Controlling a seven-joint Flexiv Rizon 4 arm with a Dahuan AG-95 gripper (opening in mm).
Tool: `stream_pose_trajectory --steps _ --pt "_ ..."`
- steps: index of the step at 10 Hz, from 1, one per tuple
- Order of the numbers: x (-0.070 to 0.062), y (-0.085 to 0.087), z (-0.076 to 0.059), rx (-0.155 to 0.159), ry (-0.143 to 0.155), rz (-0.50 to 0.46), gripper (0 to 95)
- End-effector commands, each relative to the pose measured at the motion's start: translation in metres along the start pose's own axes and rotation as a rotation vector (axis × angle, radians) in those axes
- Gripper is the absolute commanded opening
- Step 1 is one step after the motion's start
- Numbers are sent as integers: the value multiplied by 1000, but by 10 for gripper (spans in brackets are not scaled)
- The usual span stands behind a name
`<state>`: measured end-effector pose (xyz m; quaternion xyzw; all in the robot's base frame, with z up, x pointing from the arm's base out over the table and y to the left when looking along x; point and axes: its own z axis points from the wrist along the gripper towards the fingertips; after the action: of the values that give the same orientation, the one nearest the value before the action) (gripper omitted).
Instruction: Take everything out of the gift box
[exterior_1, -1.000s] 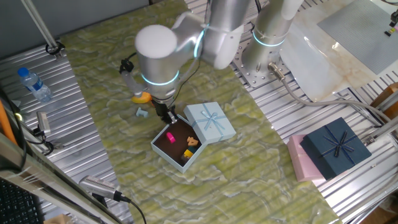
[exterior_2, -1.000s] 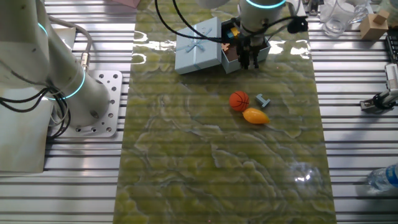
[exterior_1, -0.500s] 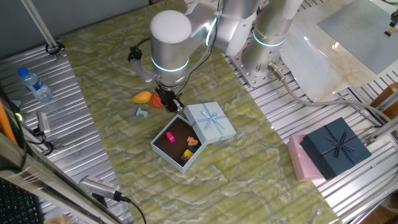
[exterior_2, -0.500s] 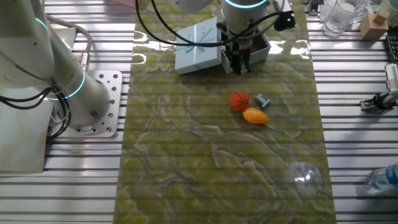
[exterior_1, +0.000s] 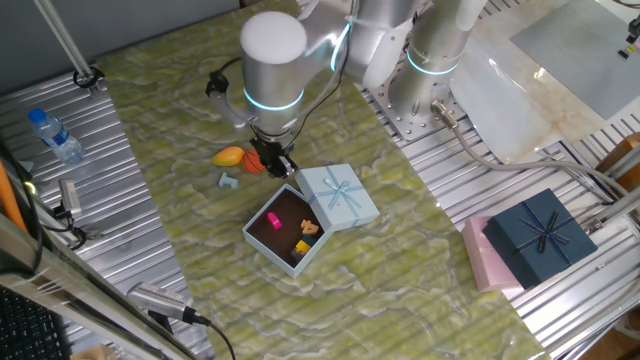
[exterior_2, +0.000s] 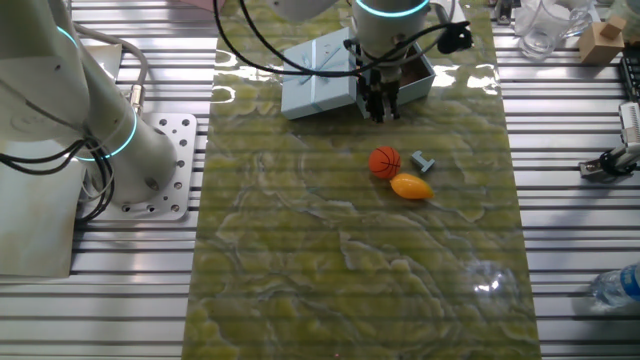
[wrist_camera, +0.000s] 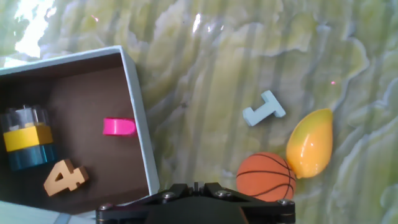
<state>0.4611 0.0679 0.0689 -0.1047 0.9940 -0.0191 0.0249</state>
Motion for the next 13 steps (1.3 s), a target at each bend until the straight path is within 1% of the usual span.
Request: stream_pose_trajectory --steps 1,2,3,4,5,6,7,8,10,11,13 --pt "-4 1 2 -5 6 -1 0" --pt "-4 2 2 -5 12 -3 0" --pt "-5 2 2 -7 26 -3 0" --pt "-7 3 2 -3 40 5 0" --pt "-7 3 2 3 44 5 0" --pt "-7 3 2 25 48 -3 0" --pt "-6 3 2 35 51 -7 0" --pt "-5 2 2 54 55 -11 0" --pt "-2 0 2 82 58 -40 0" --pt "-2 0 2 87 58 -44 0" --pt "-1 -1 3 79 58 -60 0"
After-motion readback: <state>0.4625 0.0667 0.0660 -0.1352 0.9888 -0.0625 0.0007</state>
